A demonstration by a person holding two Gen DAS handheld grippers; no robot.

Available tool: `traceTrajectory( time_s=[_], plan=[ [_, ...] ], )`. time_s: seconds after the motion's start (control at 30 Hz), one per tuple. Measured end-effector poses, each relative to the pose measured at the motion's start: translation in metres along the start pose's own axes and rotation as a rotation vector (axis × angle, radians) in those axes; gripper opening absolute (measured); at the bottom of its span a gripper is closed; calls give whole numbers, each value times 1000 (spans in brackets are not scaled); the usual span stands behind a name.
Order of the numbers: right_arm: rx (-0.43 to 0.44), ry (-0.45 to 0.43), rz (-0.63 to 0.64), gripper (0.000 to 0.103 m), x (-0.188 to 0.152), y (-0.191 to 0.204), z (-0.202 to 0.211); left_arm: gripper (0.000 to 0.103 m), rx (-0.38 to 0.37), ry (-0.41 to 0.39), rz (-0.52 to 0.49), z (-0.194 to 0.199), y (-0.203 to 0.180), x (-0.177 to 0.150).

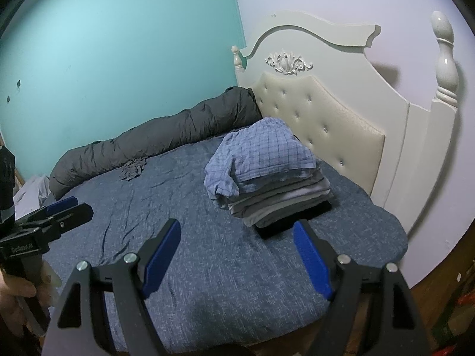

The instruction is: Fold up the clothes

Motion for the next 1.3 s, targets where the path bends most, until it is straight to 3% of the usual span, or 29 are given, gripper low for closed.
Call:
traceTrajectory(
  time_s=[1.3],
  plan=[
    [3, 18, -4, 79, -2, -4, -13, 103, 45, 3, -23, -1, 5, -9]
  ],
)
Point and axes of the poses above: each gripper's, at about its wrist camera, not at the fingertips, and z roughly against the way its jaws point, y to its left, x to its top, the point moved 10 cm from there along -z, roughly the way its jaws point, and after that the axes turned 10 degrees about y, right-handed, at the moved point
